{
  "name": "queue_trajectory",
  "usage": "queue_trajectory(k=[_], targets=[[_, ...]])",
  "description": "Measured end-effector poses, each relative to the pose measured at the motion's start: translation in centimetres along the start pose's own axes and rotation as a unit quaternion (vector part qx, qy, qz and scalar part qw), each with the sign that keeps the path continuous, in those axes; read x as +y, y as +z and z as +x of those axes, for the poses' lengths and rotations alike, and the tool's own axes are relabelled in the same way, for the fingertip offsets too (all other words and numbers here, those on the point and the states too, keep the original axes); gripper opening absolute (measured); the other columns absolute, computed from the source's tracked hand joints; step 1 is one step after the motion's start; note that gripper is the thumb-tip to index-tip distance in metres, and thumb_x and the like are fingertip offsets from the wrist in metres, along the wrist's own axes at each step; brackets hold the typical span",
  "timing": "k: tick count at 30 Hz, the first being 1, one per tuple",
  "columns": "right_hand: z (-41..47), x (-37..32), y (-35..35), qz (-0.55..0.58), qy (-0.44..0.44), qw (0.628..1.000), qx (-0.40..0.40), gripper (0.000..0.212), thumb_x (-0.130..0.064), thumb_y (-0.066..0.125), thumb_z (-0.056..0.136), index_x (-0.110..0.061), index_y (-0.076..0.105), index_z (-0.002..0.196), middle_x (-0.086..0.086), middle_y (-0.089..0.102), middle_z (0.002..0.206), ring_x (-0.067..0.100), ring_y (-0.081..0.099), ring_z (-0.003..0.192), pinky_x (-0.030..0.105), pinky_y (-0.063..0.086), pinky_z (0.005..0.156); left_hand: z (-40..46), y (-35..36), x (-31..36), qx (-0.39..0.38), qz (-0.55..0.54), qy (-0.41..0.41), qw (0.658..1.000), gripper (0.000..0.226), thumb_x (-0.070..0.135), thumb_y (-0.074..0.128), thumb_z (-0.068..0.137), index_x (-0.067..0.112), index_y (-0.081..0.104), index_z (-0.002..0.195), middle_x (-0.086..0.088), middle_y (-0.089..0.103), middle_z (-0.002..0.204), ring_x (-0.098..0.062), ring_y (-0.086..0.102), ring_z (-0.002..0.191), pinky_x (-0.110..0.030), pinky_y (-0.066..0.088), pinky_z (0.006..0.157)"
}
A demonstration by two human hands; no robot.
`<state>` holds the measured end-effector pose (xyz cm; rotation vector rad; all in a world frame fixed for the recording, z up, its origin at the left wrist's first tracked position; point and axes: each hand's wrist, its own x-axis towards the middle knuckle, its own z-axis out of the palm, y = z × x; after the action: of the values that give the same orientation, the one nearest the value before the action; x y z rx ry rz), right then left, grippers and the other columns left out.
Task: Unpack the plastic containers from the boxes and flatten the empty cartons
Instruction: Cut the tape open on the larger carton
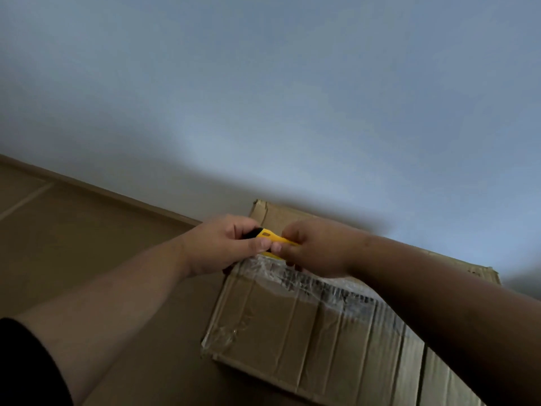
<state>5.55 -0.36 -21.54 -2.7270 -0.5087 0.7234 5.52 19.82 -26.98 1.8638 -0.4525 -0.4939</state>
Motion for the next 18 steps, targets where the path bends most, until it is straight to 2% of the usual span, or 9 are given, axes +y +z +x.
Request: queue_trajectory(k=[1,3,4,6,8,12,13,16,18], targets=[[-0.1,0.2,0.1,0.015,0.003,1.0,0.02,0.036,-0.055,0.046,0.097,-0.024,0.062,0.11,0.001,0.069,0.107,0.021,0.064,0.099,0.04,0.052,0.089,0.0,-0.2,-0.2,0.014,-0.004,-0.008,1.0,0.027,0.04,0.063,0.092,0.015,0.065,0.084,0.004,0.046,0.06,-0.015,0.042,0.054,-0.03,0.035,0.05],[-0.9,1.0,0.1,0.021,0.011,0.995,0.1,0.057,-0.058,0.05,0.094,-0.024,0.048,0.14,0.0,0.056,0.135,0.019,0.055,0.121,0.039,0.045,0.102,-0.1,-0.7,-0.5,0.046,-0.019,-0.027,0.998,0.02,0.024,0.058,0.099,0.01,0.063,0.085,0.007,0.049,0.056,-0.012,0.045,0.05,-0.026,0.037,0.05],[-1.6,1.5,0.0,0.028,0.007,0.99,0.139,0.063,-0.06,0.051,0.092,-0.024,0.044,0.144,-0.002,0.055,0.137,0.016,0.053,0.122,0.038,0.044,0.104,-0.3,-0.9,-0.5,0.058,-0.033,-0.036,0.997,0.019,0.021,0.056,0.099,0.009,0.064,0.086,0.006,0.052,0.055,-0.012,0.046,0.048,-0.026,0.038,0.048],[-3.3,2.7,-0.3,0.052,0.0,0.985,0.163,0.056,-0.061,0.051,0.089,-0.029,0.055,0.134,-0.012,0.063,0.116,0.007,0.059,0.105,0.035,0.048,0.096,-0.5,-1.1,-0.8,0.073,-0.08,-0.049,0.993,0.021,0.018,0.053,0.099,0.01,0.067,0.087,0.001,0.058,0.058,-0.017,0.049,0.046,-0.026,0.041,0.045],[-4.9,3.8,-0.1,0.034,0.022,0.993,0.112,0.048,-0.064,0.049,0.087,-0.033,0.061,0.123,-0.02,0.062,0.098,0.0,0.059,0.091,0.029,0.048,0.086,-0.7,-1.2,-1.4,0.075,-0.122,-0.063,0.988,0.023,0.019,0.052,0.099,0.012,0.071,0.086,-0.004,0.058,0.062,-0.018,0.049,0.044,-0.027,0.044,0.043],[-6.8,5.6,0.7,-0.027,0.063,0.998,0.017,0.08,-0.092,0.026,0.064,-0.041,0.057,0.118,-0.023,0.06,0.093,-0.003,0.058,0.087,0.026,0.049,0.083,-0.6,-1.1,-2.1,0.071,-0.172,-0.07,0.98,0.024,0.024,0.055,0.094,0.017,0.074,0.083,-0.006,0.058,0.065,-0.017,0.049,0.045,-0.027,0.047,0.043],[-7.1,6.1,0.9,-0.035,0.062,0.997,-0.004,0.076,-0.09,0.027,0.065,-0.04,0.06,0.11,-0.02,0.062,0.091,-0.004,0.059,0.085,0.025,0.05,0.082,-0.5,-1.2,-2.4,0.08,-0.176,-0.072,0.978,0.022,0.025,0.055,0.094,0.014,0.073,0.086,-0.008,0.061,0.066,-0.019,0.05,0.044,-0.027,0.047,0.044],[-8.1,6.9,1.2,-0.026,0.031,0.999,-0.021,0.038,-0.066,0.049,0.086,-0.032,0.064,0.088,-0.009,0.064,0.079,0.004,0.06,0.075,0.027,0.048,0.073,-0.6,-2.3,-3.7,0.112,-0.18,-0.076,0.974,0.023,0.033,0.058,0.091,0.013,0.069,0.09,-0.016,0.068,0.071,-0.023,0.053,0.044,-0.027,0.045,0.046],[-9.0,6.6,0.5,-0.052,0.001,0.998,-0.017,0.041,-0.072,0.05,0.08,-0.031,0.058,0.083,-0.007,0.061,0.075,0.009,0.059,0.07,0.031,0.048,0.068,-1.2,-3.4,-5.1,0.138,-0.196,-0.083,0.967,0.033,0.05,0.068,0.078,0.018,0.073,0.086,-0.017,0.067,0.068,-0.022,0.053,0.044,-0.026,0.043,0.044]])
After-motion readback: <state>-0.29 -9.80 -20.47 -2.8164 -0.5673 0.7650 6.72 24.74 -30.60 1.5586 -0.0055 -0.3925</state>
